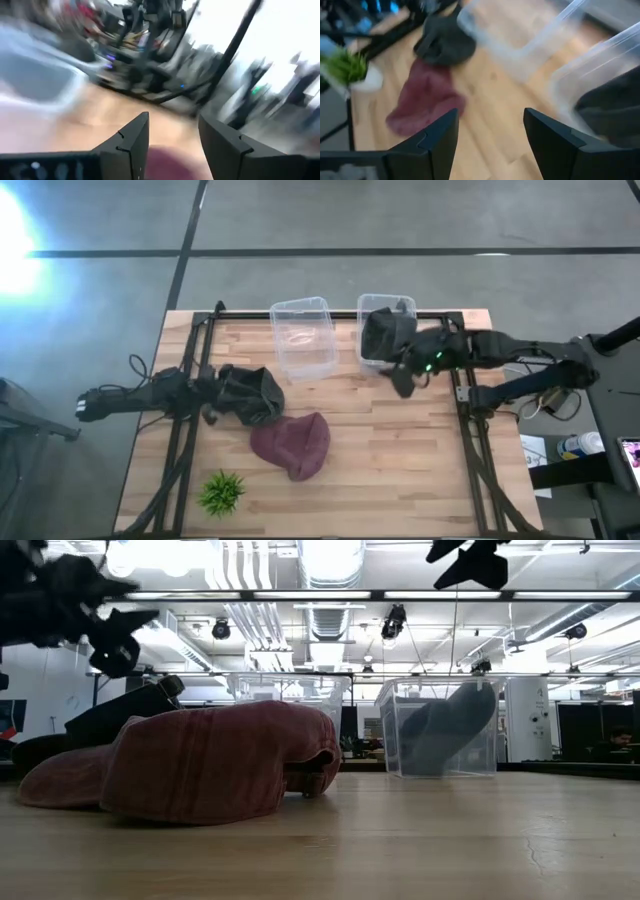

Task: Pick & Place hat
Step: Put the black cap into the right transparent bin

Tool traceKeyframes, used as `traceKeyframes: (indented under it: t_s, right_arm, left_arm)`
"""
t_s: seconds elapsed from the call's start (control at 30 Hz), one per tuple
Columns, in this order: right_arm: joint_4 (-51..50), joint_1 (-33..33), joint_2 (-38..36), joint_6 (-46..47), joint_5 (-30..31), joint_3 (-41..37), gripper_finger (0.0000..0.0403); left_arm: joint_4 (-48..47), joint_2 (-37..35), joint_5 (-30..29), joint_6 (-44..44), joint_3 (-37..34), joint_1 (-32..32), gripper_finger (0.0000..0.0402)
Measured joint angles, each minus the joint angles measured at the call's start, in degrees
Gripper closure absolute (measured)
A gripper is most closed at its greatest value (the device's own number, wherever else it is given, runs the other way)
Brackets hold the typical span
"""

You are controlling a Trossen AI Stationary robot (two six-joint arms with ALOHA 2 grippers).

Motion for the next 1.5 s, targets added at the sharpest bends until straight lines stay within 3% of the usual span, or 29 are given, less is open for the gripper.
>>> traceKeyframes:
  t_s: [0.1,0.13,0.4,0.57,0.7,0.87,0.97,1.1,1.27,1.5]
  right_arm:
    - [-0.56,4.11,3.84,5.29,-0.75,-0.16,0.0184]
    - [-0.54,5.15,5.28,7.08,-1.60,-0.24,0.0184]
    - [0.26,11.10,16.10,17.51,-3.30,0.34,0.0184]
    - [0.20,13.97,21.97,22.12,-3.38,2.07,0.0184]
    - [0.44,15.80,25.61,24.85,-3.44,3.81,0.0184]
    - [0.55,16.94,29.10,26.13,-3.45,6.69,0.0184]
    - [0.47,16.93,30.49,25.75,-3.41,8.59,0.0184]
    - [0.34,16.93,30.82,24.79,-3.19,9.91,0.0184]
    - [-0.59,16.92,29.69,24.21,-2.94,9.89,0.0184]
    - [-3.05,18.23,28.02,24.04,-2.82,8.89,0.0184]
  left_arm:
    - [4.30,0.02,-0.54,-26.39,0.00,-0.02,0.0237]
    - [5.00,0.02,-0.82,-31.49,0.00,-0.02,0.0237]
    - [7.97,0.15,-8.62,-38.73,0.00,-0.02,0.0237]
    - [9.89,0.95,-9.31,-42.13,1.79,-0.02,0.0238]
    - [0.93,4.26,-9.66,-34.15,9.34,-0.02,0.0243]
    - [-33.63,14.12,-18.01,-23.53,22.28,0.00,0.0248]
    - [-45.32,21.67,-22.17,-18.82,28.04,0.03,0.0248]
    - [-45.90,31.53,-22.44,-8.87,33.02,0.20,0.0248]
    - [-51.12,44.85,-28.29,0.69,39.81,5.46,0.0248]
    - [-54.81,59.78,-18.38,17.69,44.76,16.06,0.0249]
